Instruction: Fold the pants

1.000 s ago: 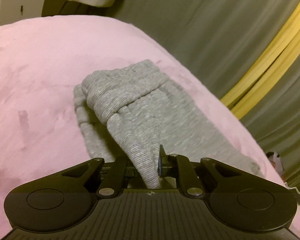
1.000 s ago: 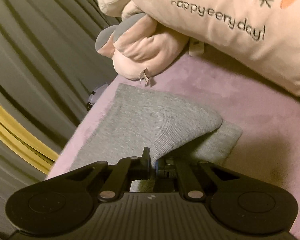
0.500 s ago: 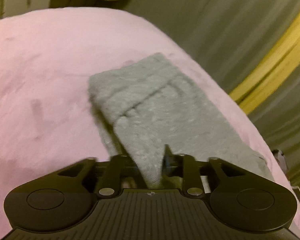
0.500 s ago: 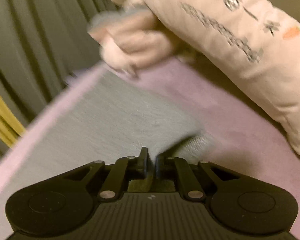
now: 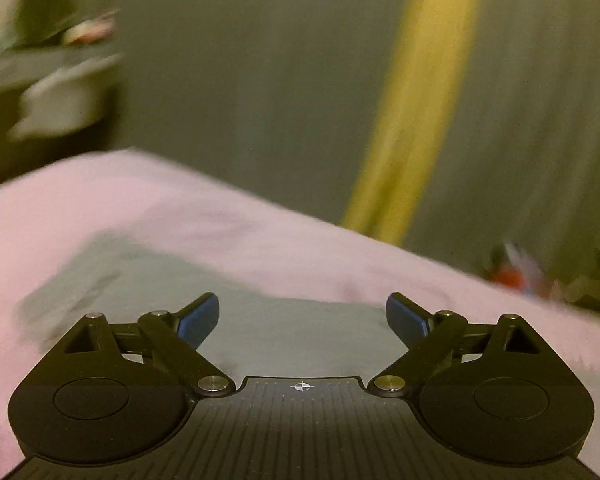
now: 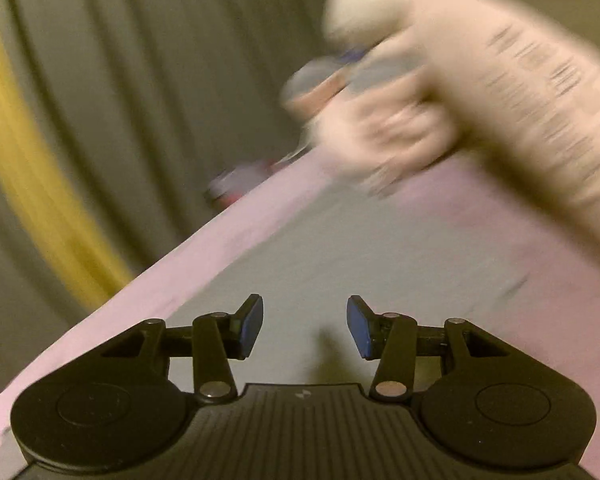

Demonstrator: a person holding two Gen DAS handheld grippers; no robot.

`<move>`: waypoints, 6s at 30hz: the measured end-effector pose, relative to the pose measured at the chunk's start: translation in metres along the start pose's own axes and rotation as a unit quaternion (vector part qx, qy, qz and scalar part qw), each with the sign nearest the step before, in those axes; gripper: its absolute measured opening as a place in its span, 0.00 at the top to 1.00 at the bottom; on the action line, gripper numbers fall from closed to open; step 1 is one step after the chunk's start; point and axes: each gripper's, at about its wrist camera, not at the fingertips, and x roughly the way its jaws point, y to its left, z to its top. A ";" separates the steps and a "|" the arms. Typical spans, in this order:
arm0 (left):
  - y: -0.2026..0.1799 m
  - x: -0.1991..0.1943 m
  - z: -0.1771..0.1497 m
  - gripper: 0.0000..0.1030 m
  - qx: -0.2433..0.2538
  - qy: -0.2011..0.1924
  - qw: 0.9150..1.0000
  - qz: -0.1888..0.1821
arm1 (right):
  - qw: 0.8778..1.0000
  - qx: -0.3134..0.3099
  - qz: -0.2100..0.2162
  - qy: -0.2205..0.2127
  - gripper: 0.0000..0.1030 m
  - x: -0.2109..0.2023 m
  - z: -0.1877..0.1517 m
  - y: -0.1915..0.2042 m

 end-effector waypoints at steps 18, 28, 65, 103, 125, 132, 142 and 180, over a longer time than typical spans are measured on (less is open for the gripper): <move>-0.109 0.128 -0.043 0.14 0.115 0.116 0.986 -0.004 | 0.984 -0.107 -0.012 0.141 0.08 0.080 -0.049 0.048; -0.106 0.137 -0.020 0.08 0.111 0.127 0.984 0.050 | 0.983 -0.121 -0.015 0.136 0.03 0.085 -0.054 0.052; -0.038 0.046 -0.080 0.00 0.040 0.134 0.987 0.076 | 0.979 0.165 -0.088 0.086 1.00 0.016 0.044 -0.156; -0.043 0.043 -0.084 0.00 0.047 0.135 0.985 0.092 | 0.955 0.292 -0.041 0.036 0.26 -0.003 0.022 -0.199; -0.049 0.037 -0.085 0.00 0.051 0.132 0.984 0.104 | 0.937 0.346 0.021 0.043 0.74 0.037 0.016 -0.186; -0.036 -0.003 -0.066 0.00 0.021 0.091 0.990 0.108 | 0.980 0.196 -0.024 0.039 0.90 0.026 0.038 -0.150; 0.005 -0.014 -0.054 0.00 -0.062 0.064 0.989 0.122 | 0.967 -0.194 0.144 -0.083 0.92 -0.059 0.045 0.061; -0.001 0.002 -0.069 0.00 -0.059 0.113 0.989 0.078 | 0.936 -0.074 0.272 0.209 0.29 -0.021 -0.034 0.096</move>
